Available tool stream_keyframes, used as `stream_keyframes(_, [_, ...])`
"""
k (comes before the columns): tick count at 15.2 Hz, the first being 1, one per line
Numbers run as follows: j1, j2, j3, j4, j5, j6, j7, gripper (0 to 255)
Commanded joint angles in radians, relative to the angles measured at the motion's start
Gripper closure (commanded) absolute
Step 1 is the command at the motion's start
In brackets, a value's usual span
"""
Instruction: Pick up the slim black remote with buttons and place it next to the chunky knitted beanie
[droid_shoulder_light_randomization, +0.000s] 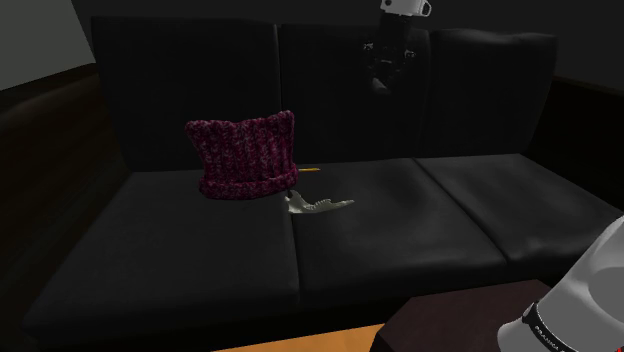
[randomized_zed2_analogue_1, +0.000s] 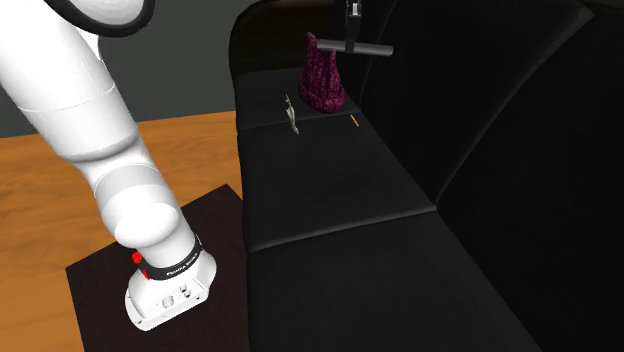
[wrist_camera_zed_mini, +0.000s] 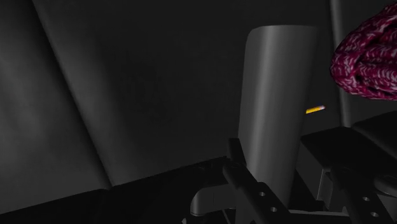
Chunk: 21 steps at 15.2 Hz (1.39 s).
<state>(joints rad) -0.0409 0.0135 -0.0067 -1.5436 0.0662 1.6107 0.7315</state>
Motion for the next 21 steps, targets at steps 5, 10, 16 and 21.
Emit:
stream_keyframes(5, [0.060,0.196,0.049,0.261,-0.015,-0.058,0.112,255])
stream_keyframes(10, [0.085,0.271,0.061,0.339,-0.023,-0.059,0.148,255])
stream_keyframes(16, [0.084,0.239,0.061,0.210,-0.021,0.038,0.142,255])
stream_keyframes(21, [0.083,0.223,0.061,0.119,-0.020,0.113,0.138,255])
